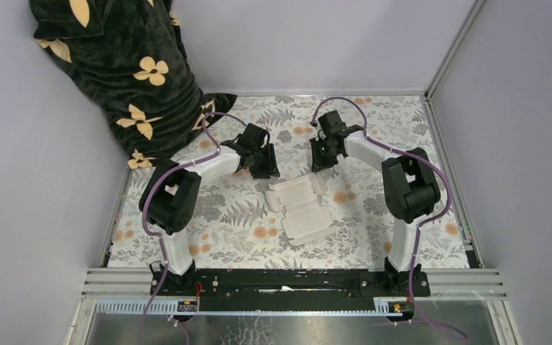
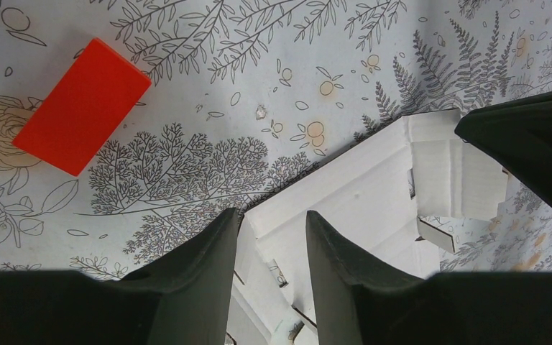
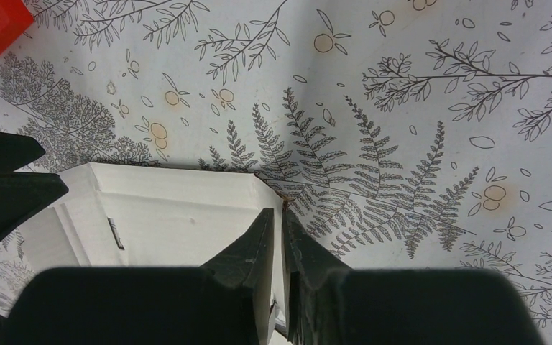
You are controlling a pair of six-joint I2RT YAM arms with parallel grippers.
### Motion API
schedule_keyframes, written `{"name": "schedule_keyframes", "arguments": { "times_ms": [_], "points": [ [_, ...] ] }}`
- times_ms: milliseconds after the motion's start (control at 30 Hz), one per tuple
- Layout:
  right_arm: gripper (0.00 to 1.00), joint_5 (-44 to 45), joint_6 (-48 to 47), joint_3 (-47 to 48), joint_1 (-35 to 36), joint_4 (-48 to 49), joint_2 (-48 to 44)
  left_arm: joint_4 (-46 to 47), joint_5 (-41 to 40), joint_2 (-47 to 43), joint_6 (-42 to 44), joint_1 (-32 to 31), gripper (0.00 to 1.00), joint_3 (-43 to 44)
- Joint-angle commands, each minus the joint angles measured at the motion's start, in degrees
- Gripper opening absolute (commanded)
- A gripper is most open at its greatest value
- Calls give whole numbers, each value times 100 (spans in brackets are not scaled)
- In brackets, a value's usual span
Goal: Fold the paper box
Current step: Fold the paper box at the center of the board.
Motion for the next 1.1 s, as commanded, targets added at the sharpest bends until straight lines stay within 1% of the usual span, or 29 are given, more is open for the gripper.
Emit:
{"name": "schedule_keyframes", "arguments": {
  "times_ms": [0,67,233,333,400,533,700,1067],
  "points": [
    [12,-31,8,248,62,-149,45,163,107,-37,39,-14,46,13],
    [9,80,-20,245,62,-212,28,158,68,-94,45,-5,46,-30],
    [11,483,-85,6,59,-366,-214,145,67,-149,59,2,46,-36],
    [16,701,-85,-285,54,-391,-463,146,71,-161,65,2,47,-24],
    [22,789,-86,-467,43,-395,-631,146,93,-180,72,2,47,-21],
    [22,877,-17,-721,-9,-437,-922,116,49,-238,109,17,47,-24],
    [27,696,57,-820,-78,-381,-1038,127,73,-321,115,64,47,-67],
    [28,429,170,-708,-78,-302,-852,284,269,-103,55,63,45,-67]
  ]
}}
